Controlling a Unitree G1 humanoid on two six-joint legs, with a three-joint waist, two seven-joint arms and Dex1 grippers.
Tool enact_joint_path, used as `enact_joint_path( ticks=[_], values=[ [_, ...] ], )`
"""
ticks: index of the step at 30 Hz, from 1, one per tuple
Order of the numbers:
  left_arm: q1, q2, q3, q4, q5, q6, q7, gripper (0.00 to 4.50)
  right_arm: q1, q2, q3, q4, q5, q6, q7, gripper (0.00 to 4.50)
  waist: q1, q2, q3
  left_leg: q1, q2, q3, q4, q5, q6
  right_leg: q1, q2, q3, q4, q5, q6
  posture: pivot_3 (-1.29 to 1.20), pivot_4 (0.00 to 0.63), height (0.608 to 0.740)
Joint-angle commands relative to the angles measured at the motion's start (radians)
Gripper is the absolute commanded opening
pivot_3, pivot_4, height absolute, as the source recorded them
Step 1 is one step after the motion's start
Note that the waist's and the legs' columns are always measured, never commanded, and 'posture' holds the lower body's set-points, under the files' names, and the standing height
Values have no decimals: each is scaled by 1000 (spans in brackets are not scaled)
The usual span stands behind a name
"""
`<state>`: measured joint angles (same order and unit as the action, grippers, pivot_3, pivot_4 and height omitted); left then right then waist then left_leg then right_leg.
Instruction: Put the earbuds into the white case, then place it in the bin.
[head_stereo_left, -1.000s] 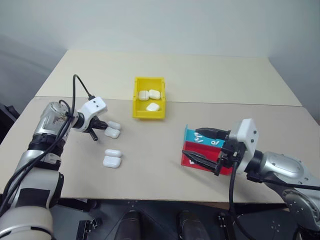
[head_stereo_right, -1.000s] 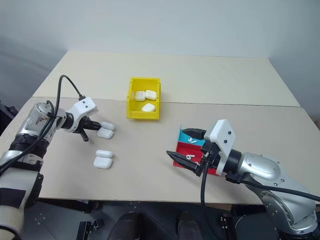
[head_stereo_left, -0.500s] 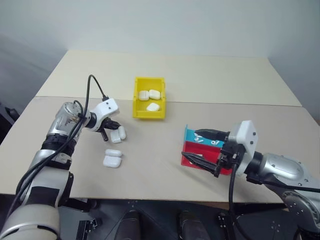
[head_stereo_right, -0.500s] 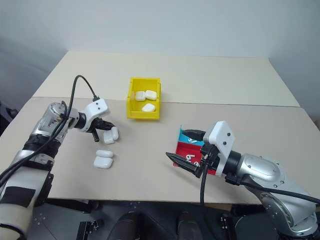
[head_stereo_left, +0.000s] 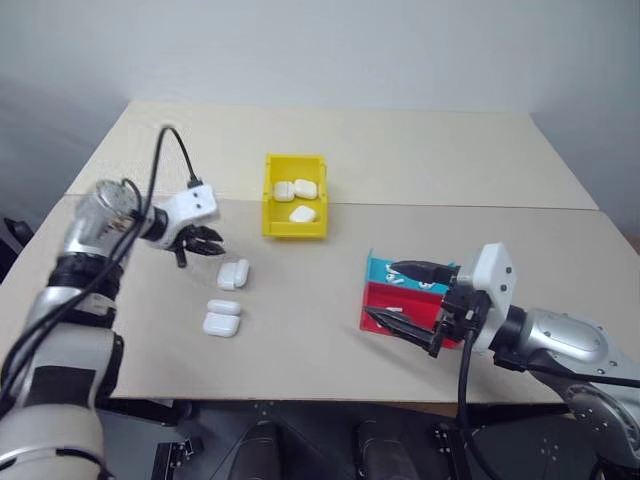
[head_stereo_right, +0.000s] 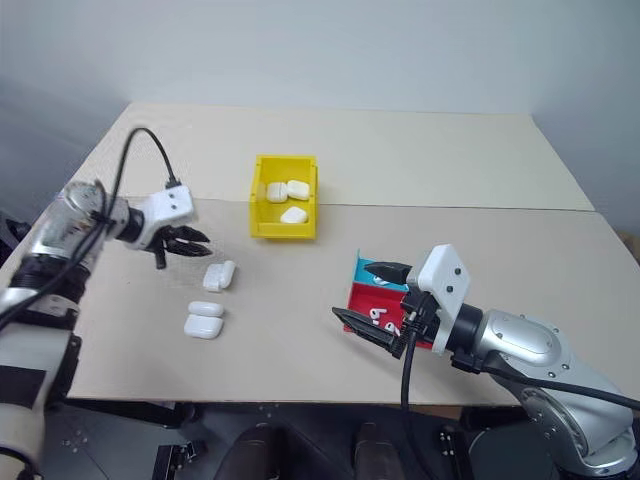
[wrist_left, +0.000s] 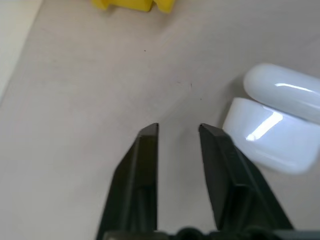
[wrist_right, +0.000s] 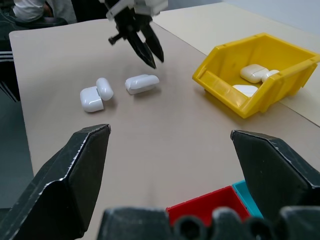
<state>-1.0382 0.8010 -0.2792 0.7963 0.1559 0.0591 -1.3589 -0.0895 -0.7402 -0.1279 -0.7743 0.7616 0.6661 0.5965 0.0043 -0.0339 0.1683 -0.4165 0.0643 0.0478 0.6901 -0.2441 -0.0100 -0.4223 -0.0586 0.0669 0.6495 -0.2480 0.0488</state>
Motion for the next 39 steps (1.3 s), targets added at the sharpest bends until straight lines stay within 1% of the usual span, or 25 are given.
enact_joint_path(
  ticks=[1,3,4,7,8,10,16,25,33,39],
  values=[
    [-35,37,-7,-60,-13,-78,-128,2549,-28,-12,-15,-6,2,-16,17,4500,2,0,0,0,0,0,0,0,0,0,0,0,0,0,0,0,150,740],
    [-31,49,-19,-93,-10,-103,-187,3196,-37,-12,-13,1,-2,-16,24,4500,5,0,0,0,0,0,0,0,0,0,0,0,0,0,0,0,150,740],
    [-28,54,-31,-110,3,-107,-207,3435,-40,-12,-11,3,-3,-17,28,4500,6,0,0,0,0,0,1,0,0,0,0,0,0,0,0,0,150,740],
    [-24,53,-47,-124,17,-137,-232,4408,-49,-11,-6,9,-7,-18,35,4500,5,0,0,0,0,0,2,0,1,0,0,0,0,0,0,0,150,740],
    [-31,51,-60,-125,31,-129,-242,4459,-50,-10,-5,11,-9,-18,37,4500,5,0,0,0,0,0,2,0,1,0,0,0,0,0,0,0,150,740],
    [-44,39,-81,-127,49,-104,-250,4459,-51,-8,-5,10,-11,-18,39,4500,5,0,0,0,1,0,2,0,1,0,0,0,1,0,0,0,150,740],
    [-42,10,-133,-140,91,-103,-254,4459,-46,-5,-4,1,-17,-16,36,4500,5,0,0,0,1,0,3,-1,1,0,0,0,1,0,0,0,150,740],
    [-46,-28,-170,-152,131,-73,-253,4459,-34,-2,-3,-13,-20,-17,25,4500,5,0,0,-1,1,0,3,-1,2,0,0,0,1,0,0,0,150,740],
    [-40,-71,-195,-148,189,-68,-218,4459,-28,7,-2,-18,-26,-19,19,4500,5,0,0,-1,1,0,3,-1,2,0,0,0,1,0,0,0,150,740],
    [-35,-79,-218,-152,234,-45,-209,4459,-21,9,-7,-25,-25,-17,14,4500,5,0,0,-1,0,0,3,-1,2,0,0,0,1,0,0,0,150,740]
  ],
)
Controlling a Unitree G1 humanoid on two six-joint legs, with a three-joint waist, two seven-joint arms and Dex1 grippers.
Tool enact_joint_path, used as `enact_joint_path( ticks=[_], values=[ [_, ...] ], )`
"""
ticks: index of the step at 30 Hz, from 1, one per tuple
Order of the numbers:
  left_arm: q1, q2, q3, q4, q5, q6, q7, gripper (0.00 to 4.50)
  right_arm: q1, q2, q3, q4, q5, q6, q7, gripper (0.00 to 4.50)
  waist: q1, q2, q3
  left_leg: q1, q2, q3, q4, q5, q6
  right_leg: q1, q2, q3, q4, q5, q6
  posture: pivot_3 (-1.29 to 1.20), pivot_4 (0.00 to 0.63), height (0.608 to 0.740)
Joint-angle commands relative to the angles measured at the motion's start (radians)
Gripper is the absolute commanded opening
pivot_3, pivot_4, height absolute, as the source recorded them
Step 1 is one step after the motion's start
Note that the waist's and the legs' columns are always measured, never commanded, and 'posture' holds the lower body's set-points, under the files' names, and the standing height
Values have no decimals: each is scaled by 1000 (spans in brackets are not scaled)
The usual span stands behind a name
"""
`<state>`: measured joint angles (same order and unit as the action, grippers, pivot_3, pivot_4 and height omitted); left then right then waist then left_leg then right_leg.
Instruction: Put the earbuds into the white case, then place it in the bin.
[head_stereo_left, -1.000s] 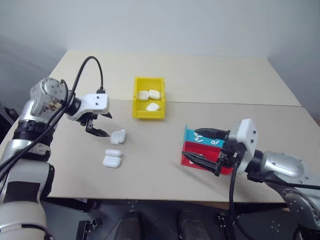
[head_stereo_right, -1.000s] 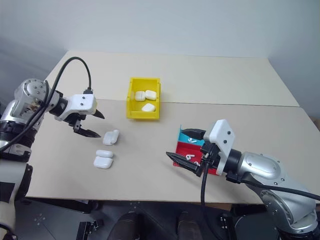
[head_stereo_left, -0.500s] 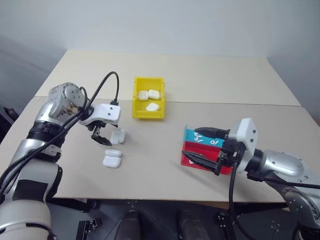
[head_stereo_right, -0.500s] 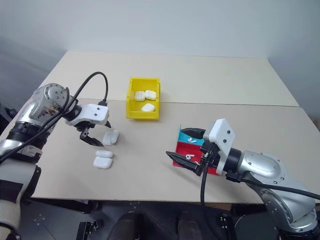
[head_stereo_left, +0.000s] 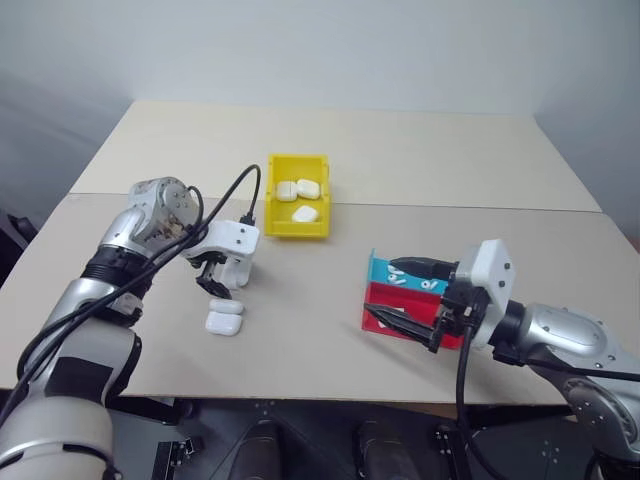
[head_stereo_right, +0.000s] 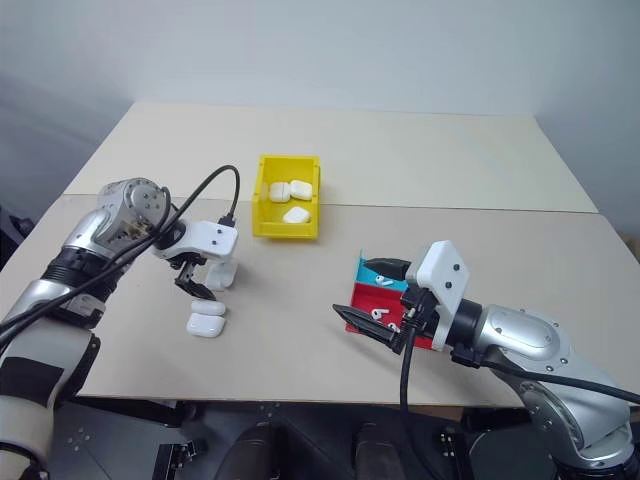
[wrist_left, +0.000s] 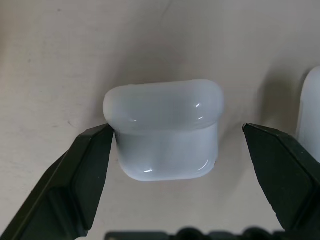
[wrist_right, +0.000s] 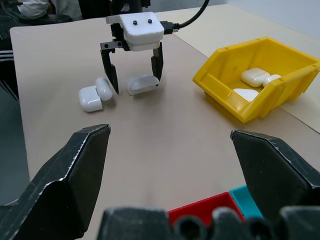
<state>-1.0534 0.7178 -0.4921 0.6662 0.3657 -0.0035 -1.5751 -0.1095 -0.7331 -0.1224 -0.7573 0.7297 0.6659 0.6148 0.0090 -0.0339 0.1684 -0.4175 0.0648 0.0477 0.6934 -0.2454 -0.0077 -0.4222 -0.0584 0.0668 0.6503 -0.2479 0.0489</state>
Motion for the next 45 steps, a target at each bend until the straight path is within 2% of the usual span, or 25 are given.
enact_joint_path(
  ticks=[1,12,15,17,18,19,27,31,33,37,41,45],
  values=[
    [-19,4,-8,-24,33,21,11,4459,0,2,-13,-43,8,-17,-5,4500,0,0,0,0,0,0,0,0,0,0,0,0,0,0,0,0,150,740],
    [-13,-15,-9,-21,61,69,36,4459,5,4,-9,-46,7,-21,-6,4500,0,0,0,1,0,0,1,0,0,0,0,0,2,0,0,0,150,740],
    [-2,-13,-11,-35,60,67,31,3862,6,4,-10,-47,6,-21,-7,4500,1,0,0,1,0,0,1,0,0,0,0,0,3,0,0,0,150,740],
    [6,-10,-7,-47,59,71,32,3364,11,3,-13,-49,7,-21,-6,4500,1,0,0,1,0,0,2,0,0,0,0,0,5,0,0,0,150,740],
    [10,-8,-5,-52,59,74,32,2945,13,3,-15,-49,7,-21,-4,4500,1,0,0,1,0,0,2,0,0,0,0,0,5,0,0,0,150,740],
    [14,-6,2,-57,55,84,35,2779,15,2,-18,-49,8,-21,-3,4500,1,0,0,1,0,0,2,0,0,0,0,0,6,0,0,0,150,740],
    [71,76,80,-126,0,109,43,2782,-19,-13,-17,-6,0,-28,37,4500,-9,0,0,2,0,0,2,0,0,0,0,1,7,0,0,0,150,740],
    [99,104,188,-168,-105,127,79,2782,-58,-34,-25,40,-4,-33,79,4500,-18,0,0,2,0,0,2,0,0,-1,0,1,7,0,0,0,150,740],
    [140,95,307,-221,-217,170,127,2782,-83,-62,-25,68,-17,-32,107,4500,-17,0,0,2,0,0,2,0,0,0,0,1,7,0,0,0,150,740],
    [224,82,466,-367,-389,300,170,2782,-125,-103,-29,120,-31,-20,143,4500,-18,0,0,1,0,0,2,0,0,-1,-1,1,6,0,0,0,150,740],
    [313,0,626,-574,-600,430,268,2782,-171,-193,-7,176,-88,2,189,4500,-20,0,0,1,0,0,2,0,0,-1,-1,1,7,0,0,0,150,740],
    [372,-82,673,-748,-779,554,326,2782,-250,-327,49,215,-112,128,228,4500,-19,0,0,1,0,0,3,0,0,0,-1,0,7,0,0,0,150,740]
  ],
)
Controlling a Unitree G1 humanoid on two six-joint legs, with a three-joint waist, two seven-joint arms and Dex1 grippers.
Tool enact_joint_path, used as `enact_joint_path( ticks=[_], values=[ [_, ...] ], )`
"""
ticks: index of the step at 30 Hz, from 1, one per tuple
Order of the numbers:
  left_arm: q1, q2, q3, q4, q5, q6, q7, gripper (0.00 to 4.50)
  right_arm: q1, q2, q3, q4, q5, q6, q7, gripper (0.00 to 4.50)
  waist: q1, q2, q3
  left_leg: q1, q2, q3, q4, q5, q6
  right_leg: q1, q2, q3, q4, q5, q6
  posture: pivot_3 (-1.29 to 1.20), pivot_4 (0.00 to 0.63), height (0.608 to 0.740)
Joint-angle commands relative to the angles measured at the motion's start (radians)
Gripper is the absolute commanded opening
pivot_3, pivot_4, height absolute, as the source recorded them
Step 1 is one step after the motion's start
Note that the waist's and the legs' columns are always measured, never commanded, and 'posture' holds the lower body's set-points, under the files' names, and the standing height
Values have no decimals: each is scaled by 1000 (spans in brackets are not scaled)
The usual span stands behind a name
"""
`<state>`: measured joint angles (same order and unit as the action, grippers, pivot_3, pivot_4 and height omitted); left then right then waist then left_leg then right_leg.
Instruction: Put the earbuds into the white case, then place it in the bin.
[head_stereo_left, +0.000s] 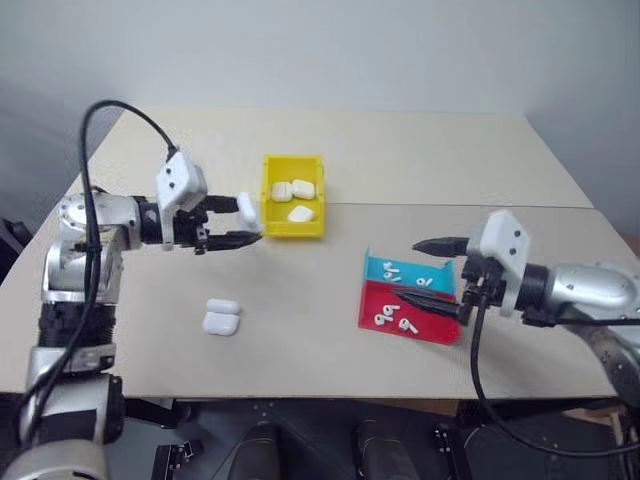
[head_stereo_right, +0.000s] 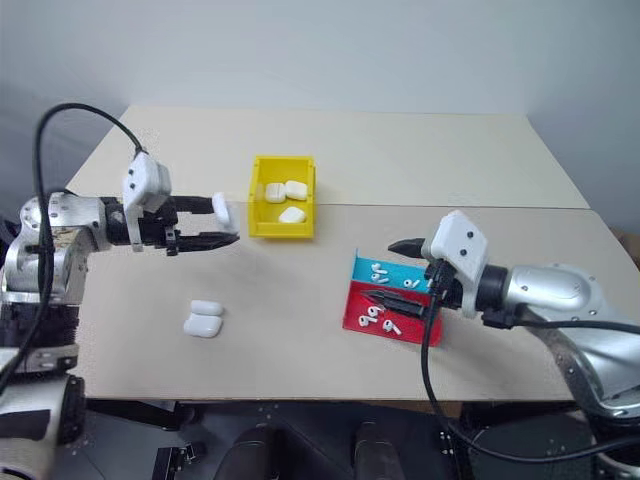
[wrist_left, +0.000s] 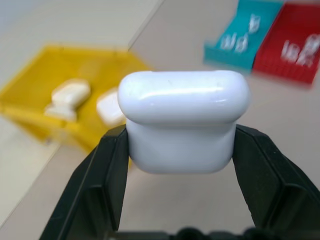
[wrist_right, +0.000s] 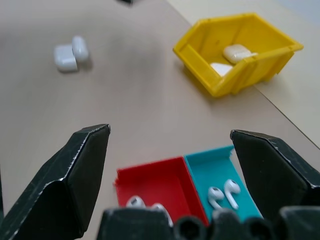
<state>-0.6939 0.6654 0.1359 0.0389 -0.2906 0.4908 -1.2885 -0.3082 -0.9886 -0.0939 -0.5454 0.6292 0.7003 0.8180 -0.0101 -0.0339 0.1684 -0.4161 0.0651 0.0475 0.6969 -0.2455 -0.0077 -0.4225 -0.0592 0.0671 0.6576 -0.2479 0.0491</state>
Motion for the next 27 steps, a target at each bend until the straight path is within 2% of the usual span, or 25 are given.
enact_joint_path(
  ticks=[1,3,6,10,13,16,19,27],
  values=[
    [23,-43,41,-149,-149,74,51,2782,-82,-111,49,5,-11,151,34,4500,-1,0,0,0,0,0,0,0,0,0,0,0,0,0,0,0,150,740],
    [43,-58,32,-185,-199,93,52,2782,-164,-156,110,6,5,274,41,4500,-3,0,0,1,0,0,0,0,0,0,0,1,0,0,0,0,150,740],
    [80,-54,3,-205,-238,56,5,2782,-299,-164,186,19,51,428,71,4500,-15,1,0,2,0,1,-1,0,0,-1,1,2,0,0,-1,0,150,740],
    [103,-46,-29,-204,-277,-9,-85,2782,-441,-133,335,25,26,596,57,4500,-10,0,0,2,0,1,-2,0,0,-1,1,2,0,0,-1,0,150,740],
    [112,-55,-46,-212,-292,-27,-90,2782,-511,-60,421,51,1,711,-5,4500,-5,0,0,1,0,1,-2,0,0,-1,1,2,-1,0,-1,0,150,740],
    [118,-60,-59,-207,-290,-57,-91,2782,-533,0,501,77,-52,757,-67,3893,-1,0,0,1,0,1,-2,0,0,-1,1,2,-1,0,-1,0,150,740],
    [126,-69,-61,-215,-301,-56,-69,2782,-547,19,518,92,-59,797,-85,2906,2,0,0,-1,0,1,-1,0,0,-2,0,1,-1,0,-1,0,150,740],
    [161,-69,-74,-229,-305,-79,-51,2782,-519,22,549,37,-58,824,-109,2906,-2,0,0,-1,0,1,-2,0,0,-2,0,1,-2,0,-1,0,150,740]
  ],
)
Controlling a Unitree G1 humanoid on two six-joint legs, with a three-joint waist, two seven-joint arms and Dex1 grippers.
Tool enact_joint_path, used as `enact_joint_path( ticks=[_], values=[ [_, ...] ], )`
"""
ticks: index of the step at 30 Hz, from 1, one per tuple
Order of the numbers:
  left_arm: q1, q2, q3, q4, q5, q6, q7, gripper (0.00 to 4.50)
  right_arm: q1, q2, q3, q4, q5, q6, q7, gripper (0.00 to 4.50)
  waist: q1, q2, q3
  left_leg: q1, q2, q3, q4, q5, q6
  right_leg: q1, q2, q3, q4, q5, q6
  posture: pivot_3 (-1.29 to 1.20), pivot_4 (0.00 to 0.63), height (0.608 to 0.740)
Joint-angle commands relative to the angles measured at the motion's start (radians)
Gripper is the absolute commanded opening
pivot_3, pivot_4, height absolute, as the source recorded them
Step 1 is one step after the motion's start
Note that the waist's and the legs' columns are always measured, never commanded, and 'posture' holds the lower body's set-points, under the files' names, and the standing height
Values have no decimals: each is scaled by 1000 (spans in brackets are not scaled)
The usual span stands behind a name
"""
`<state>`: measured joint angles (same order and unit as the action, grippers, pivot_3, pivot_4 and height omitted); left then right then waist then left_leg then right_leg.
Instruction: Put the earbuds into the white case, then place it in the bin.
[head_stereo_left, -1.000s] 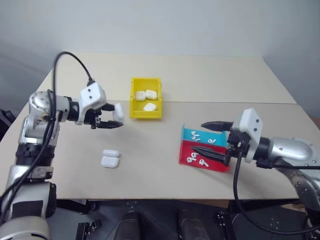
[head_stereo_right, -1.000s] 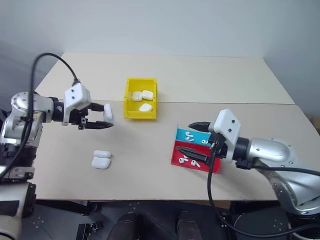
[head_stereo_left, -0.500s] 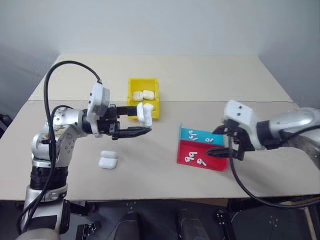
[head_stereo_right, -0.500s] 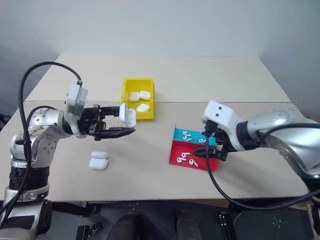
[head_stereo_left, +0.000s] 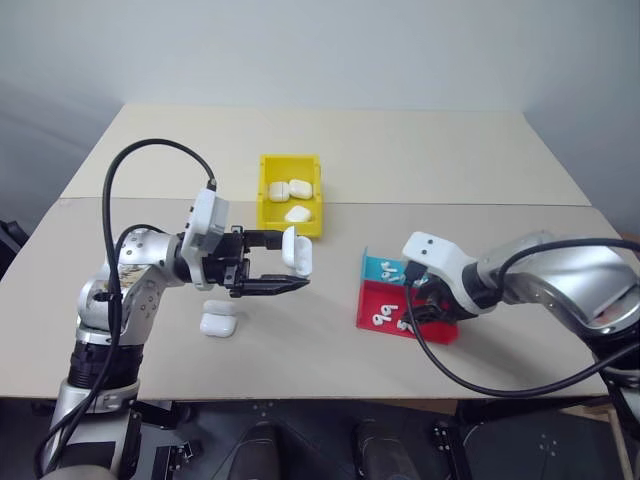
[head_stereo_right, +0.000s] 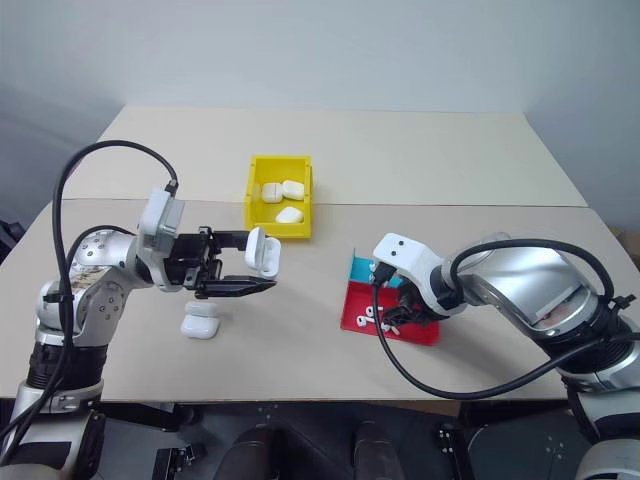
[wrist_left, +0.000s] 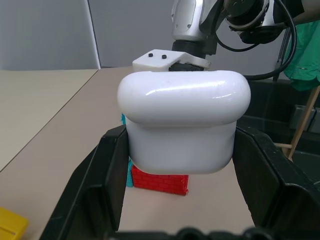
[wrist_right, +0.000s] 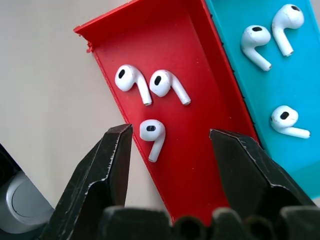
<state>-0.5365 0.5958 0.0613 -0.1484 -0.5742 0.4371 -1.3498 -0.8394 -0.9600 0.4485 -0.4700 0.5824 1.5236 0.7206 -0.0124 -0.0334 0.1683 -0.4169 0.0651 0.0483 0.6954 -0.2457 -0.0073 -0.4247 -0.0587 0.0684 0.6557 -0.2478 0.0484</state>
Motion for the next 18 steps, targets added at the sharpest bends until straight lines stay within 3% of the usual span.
enact_joint_path(
  ticks=[1,18],
  values=[
    [9,1,-1,-46,-22,-27,12,2782,17,-4,13,-44,-13,-3,-15,2906,0,0,0,0,0,0,0,0,0,0,0,0,0,0,0,0,150,740],
    [64,26,-13,-114,-46,-17,53,2782,41,30,103,-11,-87,-79,-46,2906,-1,0,0,0,0,0,0,0,0,0,0,0,0,0,0,0,150,740]
  ],
)
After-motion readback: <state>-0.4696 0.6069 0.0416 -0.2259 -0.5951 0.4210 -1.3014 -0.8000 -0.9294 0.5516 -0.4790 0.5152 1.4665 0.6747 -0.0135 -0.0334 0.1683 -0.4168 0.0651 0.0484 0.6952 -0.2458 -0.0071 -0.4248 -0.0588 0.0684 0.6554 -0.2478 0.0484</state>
